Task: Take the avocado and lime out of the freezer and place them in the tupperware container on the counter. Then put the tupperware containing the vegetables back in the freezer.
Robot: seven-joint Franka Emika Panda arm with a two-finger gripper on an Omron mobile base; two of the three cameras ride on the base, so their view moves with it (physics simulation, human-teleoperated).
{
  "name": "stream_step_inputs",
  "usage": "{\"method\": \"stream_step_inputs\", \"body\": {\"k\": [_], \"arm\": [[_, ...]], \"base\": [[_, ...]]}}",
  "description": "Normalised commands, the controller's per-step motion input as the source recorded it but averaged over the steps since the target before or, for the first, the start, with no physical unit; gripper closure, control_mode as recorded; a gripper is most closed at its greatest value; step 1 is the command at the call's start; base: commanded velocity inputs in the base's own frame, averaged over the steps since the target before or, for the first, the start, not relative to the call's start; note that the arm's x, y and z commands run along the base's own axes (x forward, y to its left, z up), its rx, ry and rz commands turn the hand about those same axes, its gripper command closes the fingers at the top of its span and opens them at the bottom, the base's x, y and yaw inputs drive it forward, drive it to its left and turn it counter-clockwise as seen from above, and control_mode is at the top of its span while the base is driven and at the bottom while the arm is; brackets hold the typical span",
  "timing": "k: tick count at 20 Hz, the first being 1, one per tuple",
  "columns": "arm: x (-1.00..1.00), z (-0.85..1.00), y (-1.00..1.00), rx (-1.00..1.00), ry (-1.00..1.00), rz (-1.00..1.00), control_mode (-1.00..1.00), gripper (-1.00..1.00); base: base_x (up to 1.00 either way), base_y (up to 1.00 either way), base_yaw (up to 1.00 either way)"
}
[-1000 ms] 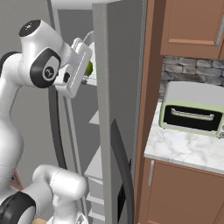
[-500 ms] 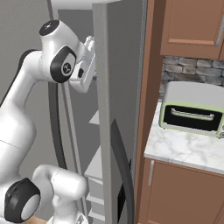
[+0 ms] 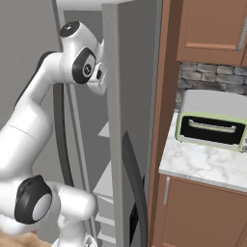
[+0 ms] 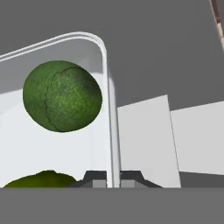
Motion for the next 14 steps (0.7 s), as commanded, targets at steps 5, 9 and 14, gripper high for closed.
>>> {"method": "stream_step_inputs", "body": {"k": [5, 9, 14], "arm": [[0.5, 0.0, -0.06, 0.0, -0.01, 0.03, -1.0, 1.0], [0.39, 0.0, -0.05, 0.0, -0.02, 0.03, -1.0, 1.0], [0.3, -0.01, -0.1, 0.0, -0.03, 0.01, -1.0, 1.0]], "base": [[0.0, 0.0, 0.0], [0.0, 0.0, 0.0], [0.0, 0.0, 0.0]]}}
